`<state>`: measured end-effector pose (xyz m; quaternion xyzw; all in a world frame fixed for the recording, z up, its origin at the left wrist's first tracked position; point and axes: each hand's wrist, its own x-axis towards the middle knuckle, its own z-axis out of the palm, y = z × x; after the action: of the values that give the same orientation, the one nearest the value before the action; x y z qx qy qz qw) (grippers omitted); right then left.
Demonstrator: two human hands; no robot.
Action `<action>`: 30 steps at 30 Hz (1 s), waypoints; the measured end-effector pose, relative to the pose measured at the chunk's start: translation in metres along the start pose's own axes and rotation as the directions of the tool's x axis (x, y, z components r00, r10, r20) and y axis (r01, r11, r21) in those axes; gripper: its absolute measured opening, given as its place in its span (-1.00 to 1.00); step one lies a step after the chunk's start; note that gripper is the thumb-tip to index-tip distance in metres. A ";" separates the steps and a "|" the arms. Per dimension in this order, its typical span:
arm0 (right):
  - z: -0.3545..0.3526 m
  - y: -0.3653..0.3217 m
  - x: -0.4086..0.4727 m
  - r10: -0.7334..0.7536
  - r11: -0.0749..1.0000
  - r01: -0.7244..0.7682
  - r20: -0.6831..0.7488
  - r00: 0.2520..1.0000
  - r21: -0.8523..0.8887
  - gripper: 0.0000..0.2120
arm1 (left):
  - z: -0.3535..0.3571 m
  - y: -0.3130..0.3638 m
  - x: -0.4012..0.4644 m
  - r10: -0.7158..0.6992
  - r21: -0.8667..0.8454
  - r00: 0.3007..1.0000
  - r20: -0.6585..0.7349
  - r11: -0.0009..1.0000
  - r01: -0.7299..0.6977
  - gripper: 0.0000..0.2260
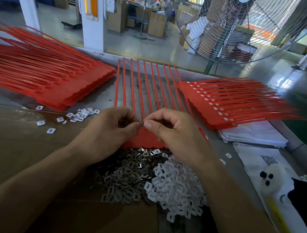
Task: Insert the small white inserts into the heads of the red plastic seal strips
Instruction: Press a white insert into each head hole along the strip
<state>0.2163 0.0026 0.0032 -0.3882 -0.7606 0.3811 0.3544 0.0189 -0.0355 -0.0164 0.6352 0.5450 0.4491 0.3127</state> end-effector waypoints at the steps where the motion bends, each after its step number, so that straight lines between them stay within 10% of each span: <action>1: 0.001 0.000 0.000 0.003 1.000 -0.003 0.000 1.000 0.001 -0.97 | 0.000 0.001 0.000 0.000 -0.002 1.000 0.000 1.000 0.000 -0.91; 30: -0.021 0.000 0.001 0.055 0.991 -0.069 -0.113 0.992 -0.118 -0.87 | -0.002 0.014 -0.007 0.085 0.145 0.996 0.003 0.986 -0.085 -0.93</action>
<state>0.2333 0.0095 0.0127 -0.4528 -0.7494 0.3230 0.3593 0.0232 -0.0458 -0.0047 0.6782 0.5491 0.4222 0.2455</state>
